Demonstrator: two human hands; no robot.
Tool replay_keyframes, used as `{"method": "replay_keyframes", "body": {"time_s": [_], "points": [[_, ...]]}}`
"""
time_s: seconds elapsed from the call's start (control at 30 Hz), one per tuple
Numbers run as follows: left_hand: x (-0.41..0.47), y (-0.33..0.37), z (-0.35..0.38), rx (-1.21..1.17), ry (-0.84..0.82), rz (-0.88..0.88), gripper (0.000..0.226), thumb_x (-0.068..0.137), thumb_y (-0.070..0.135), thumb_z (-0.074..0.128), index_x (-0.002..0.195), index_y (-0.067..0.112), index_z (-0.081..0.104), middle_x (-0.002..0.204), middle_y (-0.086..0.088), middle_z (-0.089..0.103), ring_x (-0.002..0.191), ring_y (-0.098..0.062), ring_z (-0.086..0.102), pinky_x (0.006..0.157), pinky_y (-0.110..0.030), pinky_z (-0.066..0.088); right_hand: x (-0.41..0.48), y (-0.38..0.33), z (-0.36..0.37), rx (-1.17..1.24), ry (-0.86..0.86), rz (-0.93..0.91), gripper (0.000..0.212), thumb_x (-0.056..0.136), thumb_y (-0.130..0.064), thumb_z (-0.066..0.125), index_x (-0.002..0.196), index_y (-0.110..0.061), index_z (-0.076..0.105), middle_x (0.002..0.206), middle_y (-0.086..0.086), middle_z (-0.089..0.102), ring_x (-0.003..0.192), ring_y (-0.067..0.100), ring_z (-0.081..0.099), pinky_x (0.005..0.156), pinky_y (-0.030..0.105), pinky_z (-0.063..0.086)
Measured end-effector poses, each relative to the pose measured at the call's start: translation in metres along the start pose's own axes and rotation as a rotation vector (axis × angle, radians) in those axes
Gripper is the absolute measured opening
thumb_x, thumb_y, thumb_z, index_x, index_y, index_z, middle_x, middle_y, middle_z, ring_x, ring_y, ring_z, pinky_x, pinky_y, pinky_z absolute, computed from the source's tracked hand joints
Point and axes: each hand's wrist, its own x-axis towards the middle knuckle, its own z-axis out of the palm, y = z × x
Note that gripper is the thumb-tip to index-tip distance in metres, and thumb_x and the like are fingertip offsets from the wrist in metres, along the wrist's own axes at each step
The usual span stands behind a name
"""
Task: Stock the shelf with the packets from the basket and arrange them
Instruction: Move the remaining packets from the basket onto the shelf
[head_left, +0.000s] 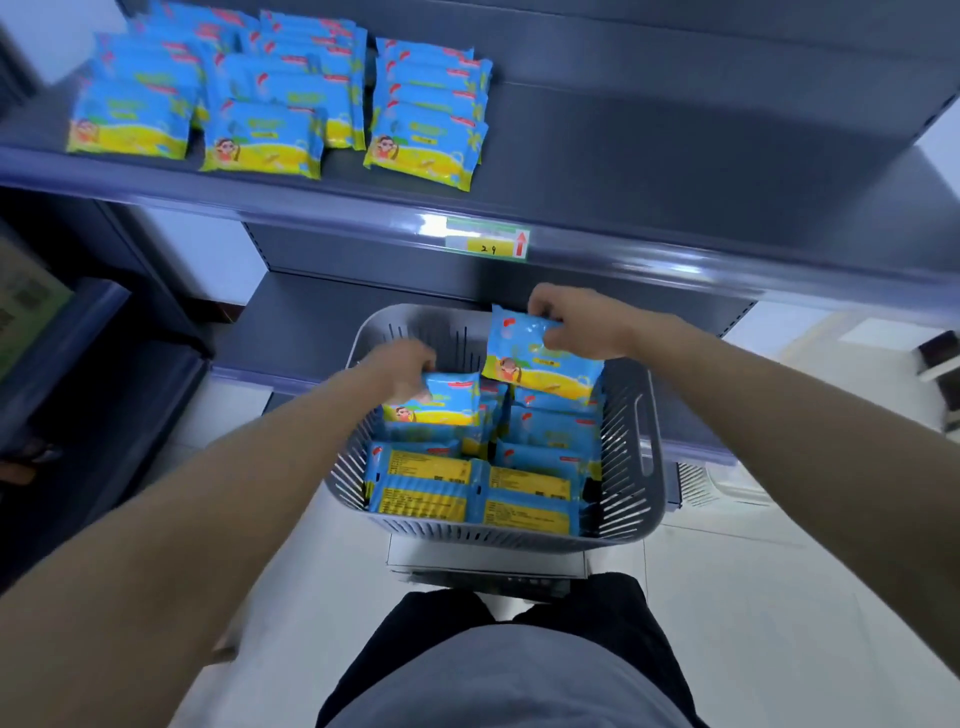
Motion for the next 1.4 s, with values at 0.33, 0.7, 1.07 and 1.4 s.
{"method": "replay_keyframes", "body": {"time_s": [0.33,0.7,1.07,1.4], "points": [[-0.045,0.002,-0.144,-0.194,0.313,0.08,0.022,0.074,0.017,0.076,0.081,0.011,0.056,0.079,-0.004,0.056,0.072,-0.022,0.05,0.06,-0.029,0.035,0.042,-0.054,-0.133,0.057,0.331,-0.151,0.021,0.088,-0.002,0.044,0.102,-0.012,0.057,0.077,0.005,0.049,0.052,0.01,0.036,0.047,0.019,0.031],[-0.042,-0.047,-0.231,-0.247,0.468,0.009,0.018,0.075,0.013,0.074,0.081,0.015,0.057,0.073,-0.002,0.053,0.068,-0.022,0.047,0.058,-0.027,0.035,0.137,-0.096,-0.143,-0.106,0.179,-0.15,0.025,0.089,-0.007,0.055,0.11,-0.021,0.053,0.098,0.01,0.05,0.082,0.025,0.046,0.066,0.031,0.036],[0.005,-0.068,-0.258,-0.23,0.44,-0.012,0.016,0.08,0.012,0.07,0.095,0.009,0.065,0.086,-0.008,0.062,0.077,-0.023,0.055,0.068,-0.029,0.043,0.196,-0.093,-0.146,-0.307,0.287,-0.089,0.054,0.087,-0.014,0.061,0.133,-0.015,0.033,0.128,0.008,0.044,0.109,0.03,0.045,0.084,0.039,0.04],[0.051,-0.052,-0.25,-0.19,0.407,-0.035,0.045,0.084,0.02,0.068,0.127,0.013,0.054,0.121,-0.008,0.058,0.108,-0.028,0.054,0.093,-0.037,0.045,0.179,-0.063,-0.143,-0.3,0.472,-0.001,0.055,0.089,-0.01,0.051,0.141,-0.017,0.033,0.141,0.008,0.039,0.125,0.029,0.036,0.099,0.041,0.032]]}}
